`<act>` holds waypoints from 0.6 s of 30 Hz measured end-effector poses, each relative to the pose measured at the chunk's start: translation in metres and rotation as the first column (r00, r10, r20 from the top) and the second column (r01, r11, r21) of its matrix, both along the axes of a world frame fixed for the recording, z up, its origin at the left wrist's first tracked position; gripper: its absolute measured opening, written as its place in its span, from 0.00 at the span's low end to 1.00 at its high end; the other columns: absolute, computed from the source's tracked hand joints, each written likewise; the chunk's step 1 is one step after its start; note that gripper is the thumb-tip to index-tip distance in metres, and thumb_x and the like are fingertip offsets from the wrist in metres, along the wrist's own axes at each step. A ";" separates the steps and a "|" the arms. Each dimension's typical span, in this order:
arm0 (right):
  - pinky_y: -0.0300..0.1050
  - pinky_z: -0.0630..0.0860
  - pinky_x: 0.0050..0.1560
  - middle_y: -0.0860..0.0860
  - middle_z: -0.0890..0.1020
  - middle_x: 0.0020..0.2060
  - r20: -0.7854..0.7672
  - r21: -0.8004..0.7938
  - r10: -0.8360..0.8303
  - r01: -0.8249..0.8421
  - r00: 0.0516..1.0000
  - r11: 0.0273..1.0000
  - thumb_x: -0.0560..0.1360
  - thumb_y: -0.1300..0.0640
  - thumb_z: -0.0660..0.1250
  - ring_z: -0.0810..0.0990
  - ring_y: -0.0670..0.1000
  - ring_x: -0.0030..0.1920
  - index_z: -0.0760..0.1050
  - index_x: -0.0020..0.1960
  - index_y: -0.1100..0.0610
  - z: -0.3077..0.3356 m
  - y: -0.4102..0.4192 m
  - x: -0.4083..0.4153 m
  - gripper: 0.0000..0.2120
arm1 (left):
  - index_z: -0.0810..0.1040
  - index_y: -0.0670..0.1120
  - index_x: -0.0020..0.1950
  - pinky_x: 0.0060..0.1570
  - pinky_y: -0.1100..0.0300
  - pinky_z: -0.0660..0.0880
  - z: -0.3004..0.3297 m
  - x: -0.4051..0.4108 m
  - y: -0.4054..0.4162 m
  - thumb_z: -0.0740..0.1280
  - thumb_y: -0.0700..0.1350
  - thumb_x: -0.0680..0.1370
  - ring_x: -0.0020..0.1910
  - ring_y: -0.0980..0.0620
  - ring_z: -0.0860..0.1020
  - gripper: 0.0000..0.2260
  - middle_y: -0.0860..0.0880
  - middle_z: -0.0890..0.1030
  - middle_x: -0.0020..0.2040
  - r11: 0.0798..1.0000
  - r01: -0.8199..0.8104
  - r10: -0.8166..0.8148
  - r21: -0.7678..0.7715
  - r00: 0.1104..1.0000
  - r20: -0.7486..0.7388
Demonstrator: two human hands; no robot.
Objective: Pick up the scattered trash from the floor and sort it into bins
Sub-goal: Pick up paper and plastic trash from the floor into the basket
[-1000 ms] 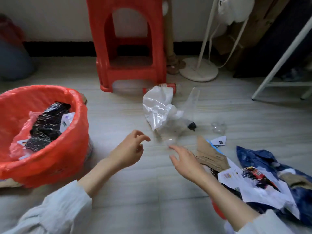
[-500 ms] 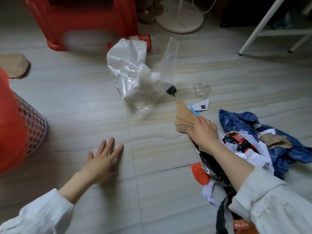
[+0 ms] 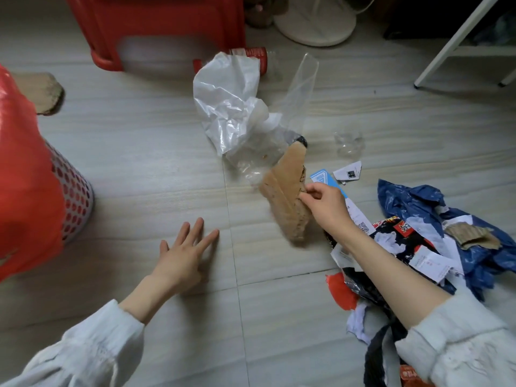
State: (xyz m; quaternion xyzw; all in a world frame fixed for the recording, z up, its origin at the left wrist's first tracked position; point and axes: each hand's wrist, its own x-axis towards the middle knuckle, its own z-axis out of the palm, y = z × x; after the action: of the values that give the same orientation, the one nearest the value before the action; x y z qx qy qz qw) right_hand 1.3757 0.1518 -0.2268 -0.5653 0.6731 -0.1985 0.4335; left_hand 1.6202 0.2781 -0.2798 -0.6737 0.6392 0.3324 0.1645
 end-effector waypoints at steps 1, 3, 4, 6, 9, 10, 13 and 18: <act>0.46 0.76 0.49 0.53 0.81 0.39 0.153 0.089 -0.057 0.044 0.987 0.995 0.74 0.64 0.65 0.79 0.52 0.42 0.78 0.44 0.58 0.005 0.004 0.007 0.04 | 0.46 0.58 0.75 0.69 0.37 0.50 0.004 -0.001 -0.002 0.67 0.53 0.74 0.75 0.48 0.38 0.38 0.52 0.36 0.76 0.999 -0.050 0.050 0.002 0.997 -0.055; 0.42 0.79 0.40 0.54 0.81 0.38 0.347 0.229 -0.123 0.044 0.930 0.973 0.75 0.66 0.65 0.80 0.52 0.38 0.78 0.44 0.60 0.013 0.013 0.019 0.04 | 0.57 0.54 0.74 0.70 0.40 0.53 0.015 -0.002 -0.008 0.66 0.62 0.72 0.76 0.50 0.47 0.35 0.51 0.50 0.77 0.961 -0.278 0.267 -0.011 0.932 -0.246; 0.39 0.78 0.35 0.55 0.81 0.38 0.393 0.267 -0.131 0.023 0.910 0.963 0.75 0.66 0.65 0.79 0.52 0.37 0.78 0.44 0.62 0.016 0.019 0.026 0.03 | 0.62 0.52 0.72 0.69 0.46 0.59 0.022 -0.004 -0.011 0.66 0.62 0.72 0.74 0.50 0.56 0.32 0.49 0.60 0.75 0.893 -0.451 0.419 0.015 0.816 -0.398; 0.36 0.75 0.30 0.56 0.81 0.39 0.448 0.327 -0.149 -0.006 0.882 0.945 0.74 0.66 0.65 0.80 0.51 0.38 0.77 0.45 0.63 0.017 0.032 0.039 0.03 | 0.68 0.49 0.68 0.58 0.57 0.70 0.035 -0.010 -0.014 0.65 0.57 0.75 0.63 0.53 0.73 0.24 0.49 0.76 0.62 0.712 -0.668 0.614 0.218 0.441 -0.654; 0.36 0.75 0.30 0.55 0.81 0.37 0.477 0.374 -0.122 -0.076 0.871 0.924 0.74 0.65 0.66 0.80 0.49 0.36 0.77 0.42 0.61 0.015 0.050 0.061 0.03 | 0.76 0.44 0.54 0.46 0.59 0.76 0.044 -0.015 -0.008 0.66 0.44 0.76 0.46 0.52 0.80 0.08 0.47 0.82 0.46 0.579 -0.712 0.650 0.398 0.108 -0.752; 0.38 0.77 0.32 0.54 0.81 0.36 0.472 0.378 -0.097 -0.102 0.876 0.920 0.74 0.66 0.66 0.80 0.49 0.35 0.76 0.41 0.61 0.014 0.055 0.067 0.04 | 0.76 0.43 0.49 0.44 0.60 0.77 0.046 -0.015 -0.005 0.67 0.39 0.76 0.42 0.52 0.80 0.04 0.46 0.81 0.43 0.548 -0.726 0.652 0.416 0.059 -0.756; 0.37 0.77 0.35 0.55 0.78 0.36 0.436 0.355 0.030 -0.202 0.899 0.913 0.75 0.66 0.64 0.77 0.49 0.34 0.76 0.45 0.64 0.017 0.063 0.093 0.03 | 0.76 0.43 0.45 0.42 0.58 0.78 0.054 0.004 0.008 0.65 0.35 0.76 0.40 0.52 0.79 0.04 0.45 0.79 0.41 0.479 -0.779 0.662 0.404 0.018 -0.750; 0.40 0.74 0.35 0.54 0.79 0.36 0.296 0.344 0.325 -0.417 0.898 0.841 0.77 0.59 0.62 0.76 0.49 0.33 0.77 0.44 0.60 0.028 0.073 0.144 0.07 | 0.75 0.44 0.55 0.51 0.49 0.75 0.062 0.058 0.043 0.63 0.36 0.78 0.46 0.47 0.77 0.08 0.43 0.78 0.47 0.435 -0.835 0.695 0.337 0.073 -0.716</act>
State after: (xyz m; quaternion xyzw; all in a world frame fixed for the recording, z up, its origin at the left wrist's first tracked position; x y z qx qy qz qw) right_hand 1.5202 0.2246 -0.1992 -0.5589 0.5224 -0.0320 0.6431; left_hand 1.6780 0.3209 -0.2174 -0.6956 0.2094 0.5683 -0.3865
